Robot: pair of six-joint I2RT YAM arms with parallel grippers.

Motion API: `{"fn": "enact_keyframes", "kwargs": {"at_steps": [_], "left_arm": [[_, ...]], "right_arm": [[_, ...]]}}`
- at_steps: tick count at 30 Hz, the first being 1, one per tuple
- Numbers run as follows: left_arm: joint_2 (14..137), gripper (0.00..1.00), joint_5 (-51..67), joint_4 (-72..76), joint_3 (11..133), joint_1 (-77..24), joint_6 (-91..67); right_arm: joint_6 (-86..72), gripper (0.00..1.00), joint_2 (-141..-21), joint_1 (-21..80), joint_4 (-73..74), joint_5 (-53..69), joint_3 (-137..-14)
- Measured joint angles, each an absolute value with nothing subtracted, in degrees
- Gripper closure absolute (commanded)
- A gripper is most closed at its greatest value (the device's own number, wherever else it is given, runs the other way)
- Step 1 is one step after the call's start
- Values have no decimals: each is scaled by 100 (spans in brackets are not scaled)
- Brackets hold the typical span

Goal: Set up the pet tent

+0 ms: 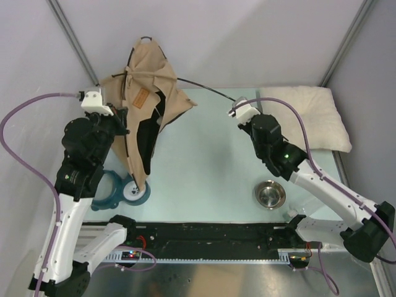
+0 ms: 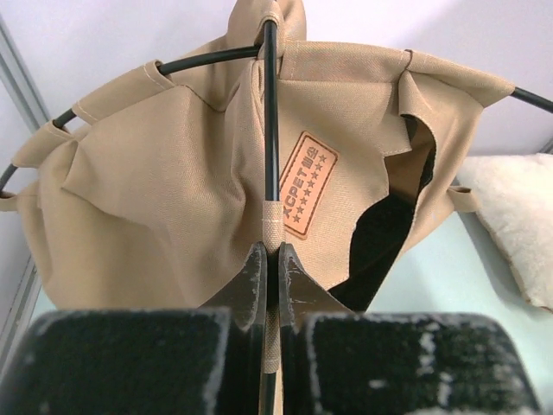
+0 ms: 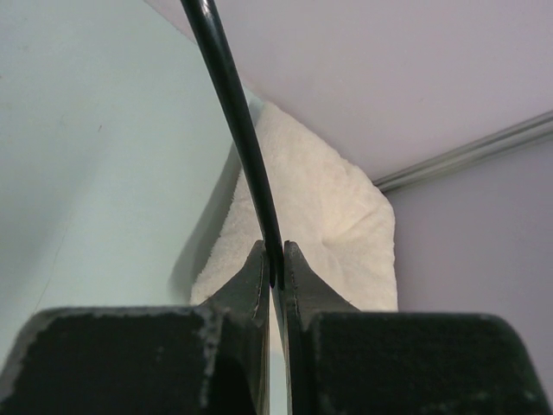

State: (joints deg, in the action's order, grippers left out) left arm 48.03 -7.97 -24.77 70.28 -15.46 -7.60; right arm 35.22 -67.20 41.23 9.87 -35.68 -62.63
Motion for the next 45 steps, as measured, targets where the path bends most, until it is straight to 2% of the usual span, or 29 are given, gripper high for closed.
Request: {"fn": "enact_keyframes", "kwargs": {"at_steps": [15,20,24,32,41,45], "left_arm": [[4609,100,473,-2508,7100,-1520,-141],[4501,100,794,-2493,7166,-1520,10],[4945,100,996,-2458,7489,-1525,82],[6160,100,1114,-2222,7721,-1525,613],[6499,100,1468,-2018,7502,-1522,1979],[6495,100,1660,-1833,7384,-1481,2523]], "right_arm": [[2606,100,-5286,5728,2912,-5478,-6259],[1861,100,-5059,6141,3765,-5900,-6259],[910,100,-5011,6250,4506,-5929,-6259],[-381,78,-4814,6318,5192,-5264,-5878],[-567,38,-4191,6132,4639,-4228,-5391],[-556,26,-4125,6016,4311,-3870,-5391]]}}
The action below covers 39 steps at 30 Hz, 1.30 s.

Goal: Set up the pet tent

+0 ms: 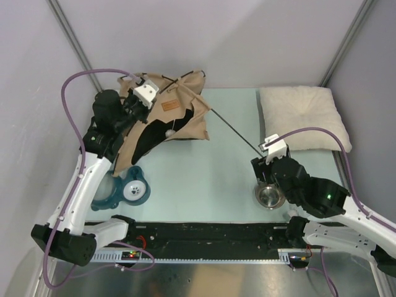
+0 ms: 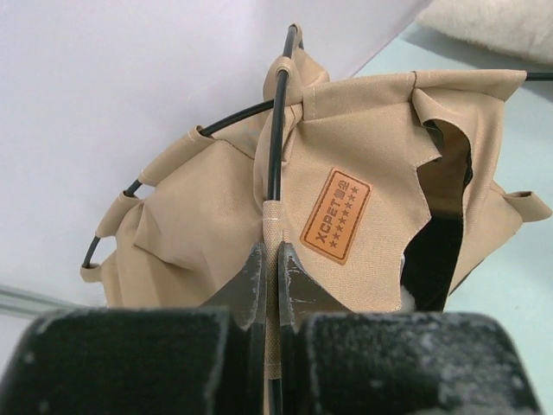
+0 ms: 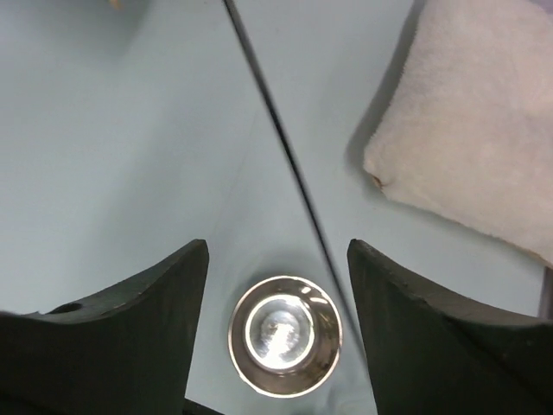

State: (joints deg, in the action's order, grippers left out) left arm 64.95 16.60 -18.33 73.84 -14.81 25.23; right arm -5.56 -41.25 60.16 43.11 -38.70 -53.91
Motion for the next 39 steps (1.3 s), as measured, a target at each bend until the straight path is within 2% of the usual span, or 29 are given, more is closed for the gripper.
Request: {"fn": "enact_keyframes", "kwargs": {"at_steps": [4,10,16,22,29,32,39], "left_arm": [[6394,100,2005,-1555,6945,-1369,3166],[6023,100,2622,-1092,6241,-923,3599],[5647,100,3068,-329,5970,-652,3190],[5607,100,3179,462,5970,-624,2598],[5417,100,3763,982,5605,-504,2947],[5465,95,3931,1157,5376,-443,3267],[6119,91,3551,1935,4637,-285,3710]], "right_arm": [[-550,21,-4077,5983,4082,-3551,-5391],[-631,20,-3913,5752,3992,-3168,-5586],[-851,21,-3990,5199,3767,-2740,-6230],[-1096,22,-4018,4847,3634,-2366,-6361],[-1275,21,-3889,4641,3636,-2134,-6361],[-1334,21,-3813,4477,3634,-1984,-6364],[-1457,21,-3913,4180,3656,-1594,-6390]]}}
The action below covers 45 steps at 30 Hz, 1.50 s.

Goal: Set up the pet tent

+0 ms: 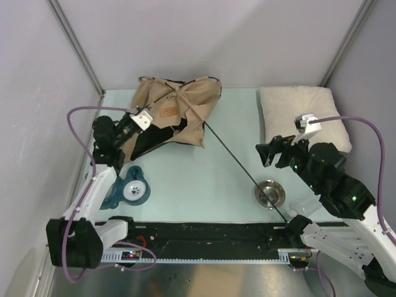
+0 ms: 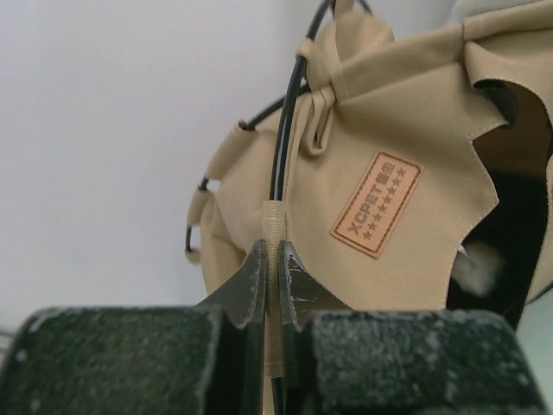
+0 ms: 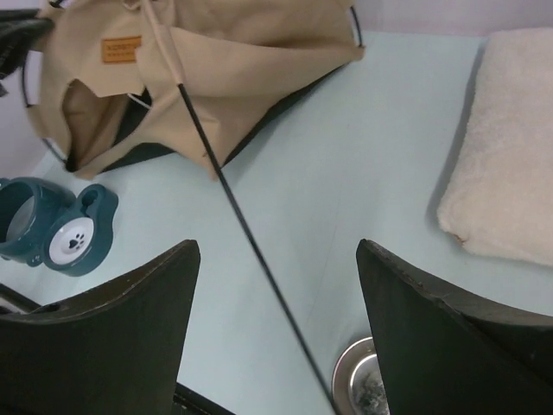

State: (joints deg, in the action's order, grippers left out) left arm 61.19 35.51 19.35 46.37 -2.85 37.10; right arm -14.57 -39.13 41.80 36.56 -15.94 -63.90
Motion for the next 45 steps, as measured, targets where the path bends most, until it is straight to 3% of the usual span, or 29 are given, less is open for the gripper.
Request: {"fn": "enact_keyframes", "kwargs": {"at_steps": [6,8,9,10,12,19,25,28,38,45], "left_arm": [[6648,80,3315,2834,4156,-30,3935],[6722,63,3277,3037,4156,121,3953],[6770,32,3223,3122,4150,215,3953],[6805,16,3164,3168,4139,270,3986],[6855,4,3000,3229,4091,375,3975],[6632,0,2491,3251,3968,416,3430],[5579,0,2246,3267,3798,416,2351],[5041,0,2169,3339,3758,414,1765],[4458,0,2058,2862,3743,-27,-388],[4987,0,1747,2508,3756,-985,-1299]], "right_arm": [[-1564,21,-4123,4121,3699,-1317,-6390],[-1608,21,-4150,4112,3726,-1258,-6390],[-1632,21,-4163,4110,3743,-1247,-6390],[-1651,21,-4174,4110,3760,-1223,-6390],[-1710,21,-4202,4108,3809,-1188,-6390],[-1896,21,-4344,4086,3964,-1142,-6390],[-1942,23,-4508,3876,4200,-666,-6388],[-1940,36,-4571,3684,4324,-126,-6388],[-2049,94,-4772,3474,4276,1015,-6388],[-2309,100,-4735,3695,4045,1286,-6386]]}}
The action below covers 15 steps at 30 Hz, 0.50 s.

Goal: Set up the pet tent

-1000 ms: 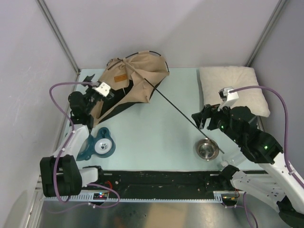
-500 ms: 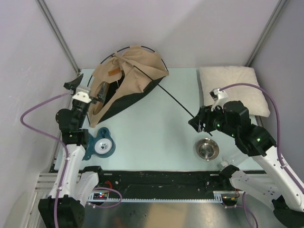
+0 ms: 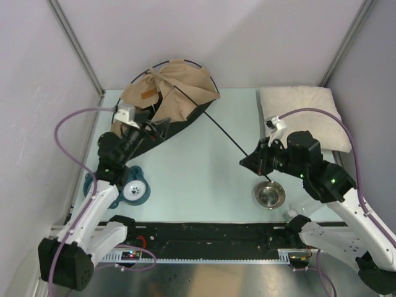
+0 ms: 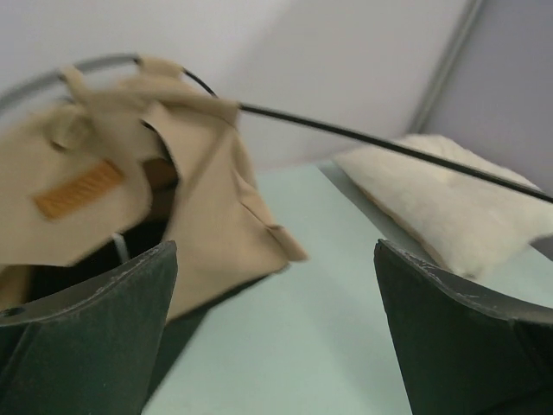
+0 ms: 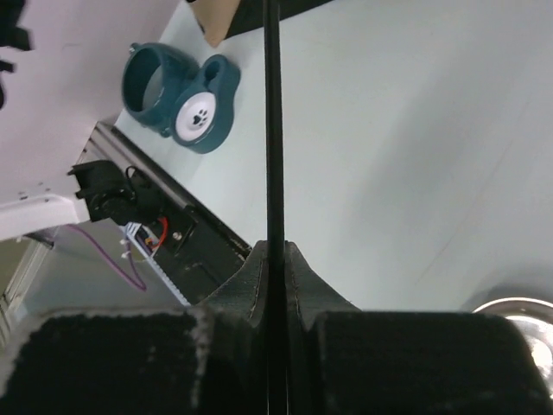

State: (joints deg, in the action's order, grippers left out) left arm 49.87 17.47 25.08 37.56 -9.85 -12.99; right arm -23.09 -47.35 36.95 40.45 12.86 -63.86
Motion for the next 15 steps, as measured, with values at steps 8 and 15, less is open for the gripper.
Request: {"fn": "enact_keyframes", "kwargs": {"at_steps": [8,15], "left_arm": [[6180,18,1553,2239,4073,-1761,-1680],[7065,49,1216,2279,4659,-2056,-2165]], "right_arm": [[-2773,100,-4355,4733,3881,768,-5970],[-3258,100,-4086,5356,3841,180,-5763]]}}
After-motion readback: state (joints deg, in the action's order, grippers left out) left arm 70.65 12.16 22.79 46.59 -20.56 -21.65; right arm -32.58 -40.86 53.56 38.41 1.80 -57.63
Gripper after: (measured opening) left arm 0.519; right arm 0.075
